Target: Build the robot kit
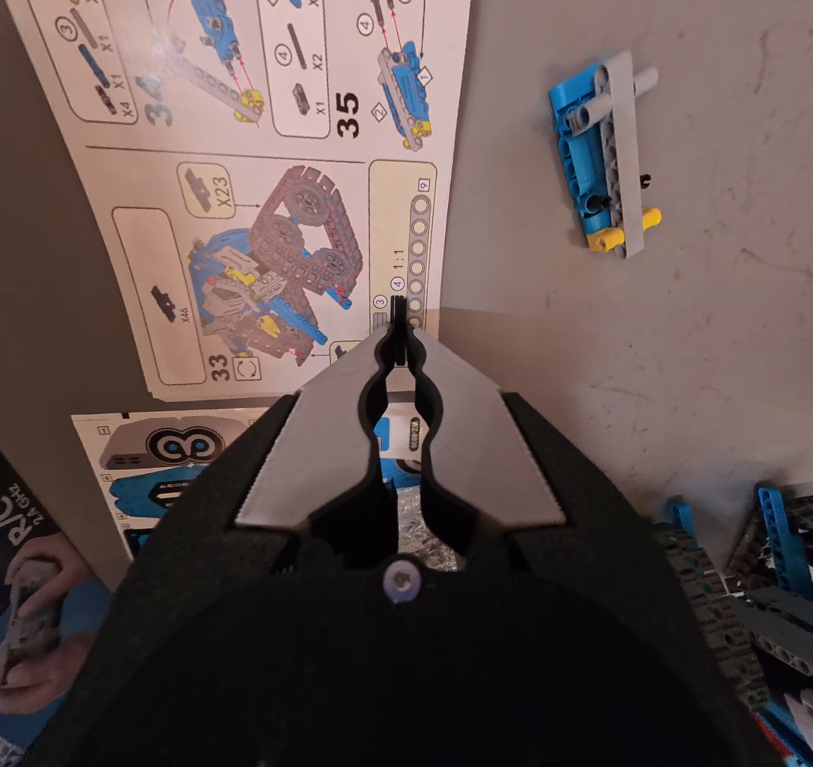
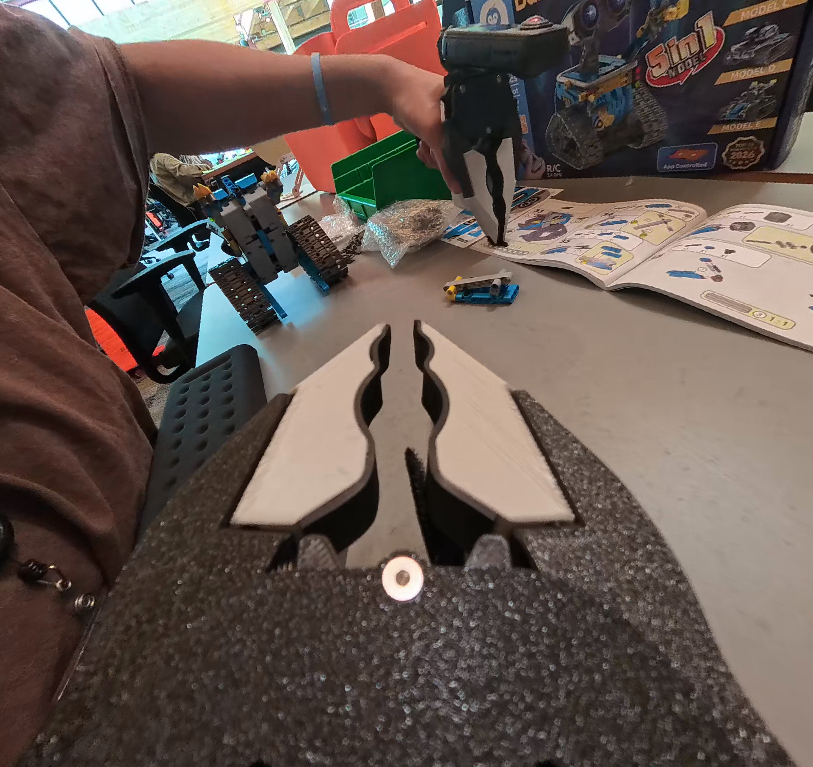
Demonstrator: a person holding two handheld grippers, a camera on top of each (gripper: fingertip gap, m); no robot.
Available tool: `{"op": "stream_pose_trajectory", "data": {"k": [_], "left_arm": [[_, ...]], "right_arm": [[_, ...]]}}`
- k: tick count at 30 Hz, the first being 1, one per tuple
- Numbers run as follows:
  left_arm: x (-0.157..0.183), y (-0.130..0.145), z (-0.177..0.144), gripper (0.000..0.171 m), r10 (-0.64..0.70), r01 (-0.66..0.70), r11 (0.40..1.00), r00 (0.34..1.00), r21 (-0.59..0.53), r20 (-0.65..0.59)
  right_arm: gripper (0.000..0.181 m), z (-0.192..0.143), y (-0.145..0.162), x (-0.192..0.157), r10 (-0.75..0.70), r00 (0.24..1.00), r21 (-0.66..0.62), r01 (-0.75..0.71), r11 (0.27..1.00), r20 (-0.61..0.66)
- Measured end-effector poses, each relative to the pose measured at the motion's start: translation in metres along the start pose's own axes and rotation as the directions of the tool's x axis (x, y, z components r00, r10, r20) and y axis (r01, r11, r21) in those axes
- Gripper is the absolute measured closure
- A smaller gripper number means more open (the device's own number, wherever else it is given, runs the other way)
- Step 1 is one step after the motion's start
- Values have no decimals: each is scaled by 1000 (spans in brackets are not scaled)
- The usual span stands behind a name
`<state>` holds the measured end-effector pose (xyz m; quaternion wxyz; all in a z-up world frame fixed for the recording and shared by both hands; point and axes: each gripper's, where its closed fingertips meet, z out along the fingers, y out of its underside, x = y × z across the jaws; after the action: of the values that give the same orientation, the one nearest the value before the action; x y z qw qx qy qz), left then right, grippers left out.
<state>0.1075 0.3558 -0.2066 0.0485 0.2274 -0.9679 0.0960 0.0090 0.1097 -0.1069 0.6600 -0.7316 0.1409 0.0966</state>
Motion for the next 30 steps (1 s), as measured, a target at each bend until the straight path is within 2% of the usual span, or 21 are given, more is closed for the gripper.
{"op": "stream_pose_trajectory", "data": {"k": [4, 11, 16, 19, 23, 26, 28, 30], "left_arm": [[0, 0, 0, 168, 11, -12, 999, 1000, -33, -14], [-1, -1, 0, 169, -80, 78, 997, 993, -21, -88], [1, -3, 0, 169, -92, 95, 995, 992, 34, -83], [11, -14, -9, 169, -157, 175, 975, 978, 138, -135], [27, -40, -61, 169, -164, 168, 951, 986, 261, -36], [68, -80, -92, 169, -167, 164, 931, 986, 325, -18], [97, -108, -81, 169, -165, 164, 939, 986, 301, -21], [125, -130, -49, 169, -116, 118, 967, 993, 225, -22]], "right_arm": [[171, 0, 1, 0, 2, 1000, -5, -2, 1000, 1], [171, 1, 2, -1, 3, 1000, -10, -3, 1000, 5], [171, -1, 1, -2, -4, 1000, -3, 4, 1000, 3], [171, -2, -1, -1, 3, 1000, 9, -3, 1000, -2], [171, -3, -4, 2, 19, 1000, 22, -18, 1000, -5], [171, -3, -4, 1, 23, 1000, 22, -24, 999, 5], [171, 0, -2, -2, 14, 1000, 10, -14, 1000, 16], [171, 5, 3, -9, -5, 999, -20, 6, 1000, 43]]}}
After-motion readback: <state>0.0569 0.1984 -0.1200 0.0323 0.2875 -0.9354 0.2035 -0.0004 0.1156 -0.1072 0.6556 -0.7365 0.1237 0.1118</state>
